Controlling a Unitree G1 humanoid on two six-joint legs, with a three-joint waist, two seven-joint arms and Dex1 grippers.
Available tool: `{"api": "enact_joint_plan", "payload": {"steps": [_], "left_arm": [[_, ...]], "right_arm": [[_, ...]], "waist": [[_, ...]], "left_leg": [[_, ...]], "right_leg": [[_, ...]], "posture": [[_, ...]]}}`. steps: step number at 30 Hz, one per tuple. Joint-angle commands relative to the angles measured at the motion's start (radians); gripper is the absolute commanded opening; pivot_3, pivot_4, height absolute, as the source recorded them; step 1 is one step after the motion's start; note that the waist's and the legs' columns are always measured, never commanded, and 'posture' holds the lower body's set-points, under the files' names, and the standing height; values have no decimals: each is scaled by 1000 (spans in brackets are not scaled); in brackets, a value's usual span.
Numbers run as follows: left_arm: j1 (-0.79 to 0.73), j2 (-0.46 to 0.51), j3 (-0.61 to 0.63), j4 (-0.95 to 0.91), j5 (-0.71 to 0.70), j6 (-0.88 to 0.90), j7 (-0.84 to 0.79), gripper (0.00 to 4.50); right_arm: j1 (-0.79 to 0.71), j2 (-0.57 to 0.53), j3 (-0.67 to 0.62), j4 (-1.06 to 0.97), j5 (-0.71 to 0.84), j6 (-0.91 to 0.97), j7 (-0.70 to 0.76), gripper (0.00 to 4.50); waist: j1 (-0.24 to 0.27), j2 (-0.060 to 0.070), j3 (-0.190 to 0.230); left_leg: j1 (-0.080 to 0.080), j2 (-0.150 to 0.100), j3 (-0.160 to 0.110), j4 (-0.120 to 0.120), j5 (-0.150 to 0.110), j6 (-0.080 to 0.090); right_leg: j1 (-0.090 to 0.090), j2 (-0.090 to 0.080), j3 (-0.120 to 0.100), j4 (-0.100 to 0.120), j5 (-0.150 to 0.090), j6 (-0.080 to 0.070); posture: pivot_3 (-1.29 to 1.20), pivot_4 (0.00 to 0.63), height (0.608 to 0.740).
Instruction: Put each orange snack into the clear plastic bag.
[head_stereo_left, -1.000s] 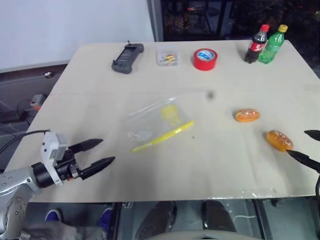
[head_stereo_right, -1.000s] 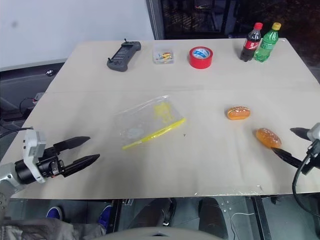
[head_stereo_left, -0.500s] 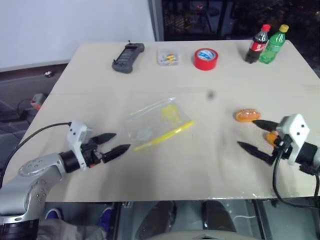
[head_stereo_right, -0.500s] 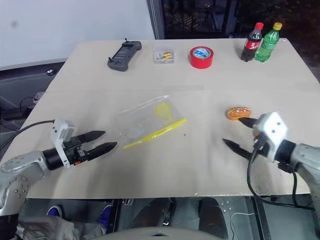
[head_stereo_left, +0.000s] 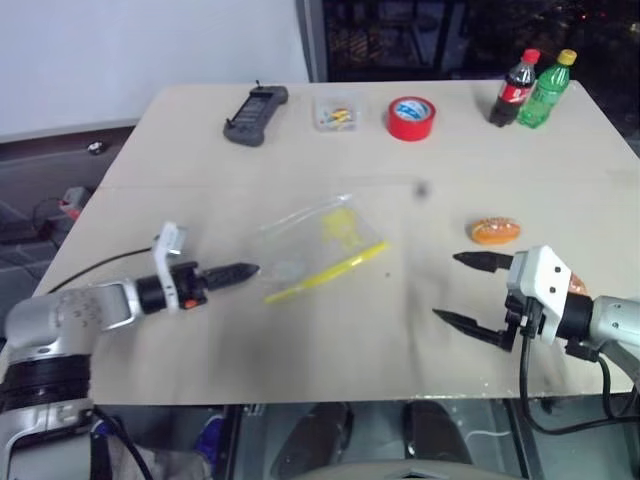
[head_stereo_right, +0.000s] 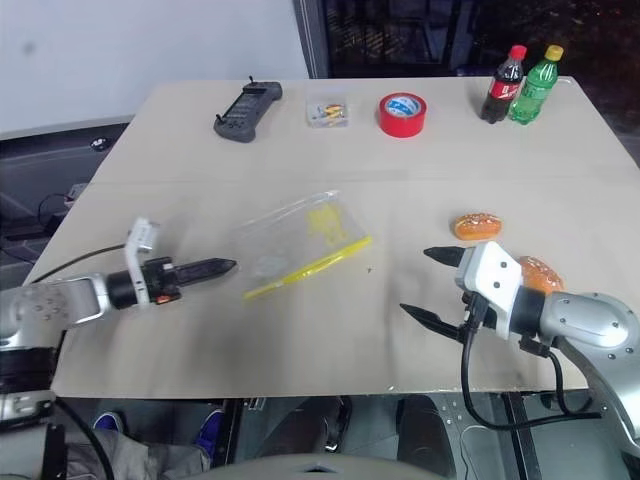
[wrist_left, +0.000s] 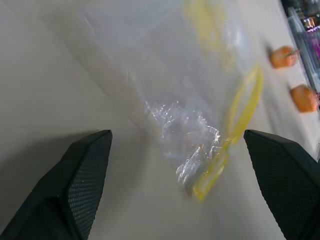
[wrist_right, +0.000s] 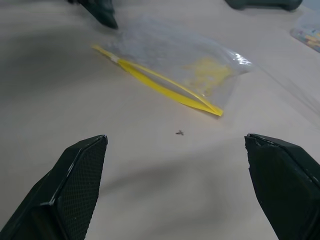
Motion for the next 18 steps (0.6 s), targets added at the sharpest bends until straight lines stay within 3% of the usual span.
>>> {"api": "enact_joint_plan", "payload": {"steps": [1, 8, 15, 18], "left_arm": [[-65, -28, -86, 96, 36, 7, -74, 4462], [-199, -175, -209, 387, 113, -46, -262, 4462], [-296, -348, -229, 541, 169, -35, -272, 4462], [-332, -404, -196, 603, 186, -46, -239, 3597]], "right_arm": [[25, -2, -20, -73, 14, 20, -32, 4500], [101, -7, -84, -156, 42, 78, -87, 4500], [169, 0, -141, -227, 67, 123, -139, 4500], [197, 5, -155, -242, 59, 121, -156, 4500]], "waist": [[0, 0, 0], [2, 0, -2], [26, 2, -12], [34, 4, -15]], "left_leg": [[0, 0, 0, 0, 0, 0], [0, -2, 0, 1, 0, 0], [1, -3, -1, 3, 0, 1], [1, -5, -1, 4, 0, 1]], "right_leg": [[0, 0, 0, 0, 0, 0], [1, 1, 0, 0, 0, 1], [3, -1, -1, 0, 1, 2], [3, -1, -1, 0, 1, 4]], "posture": [[0, 150, 740], [0, 150, 740], [0, 150, 740], [0, 150, 740]]}}
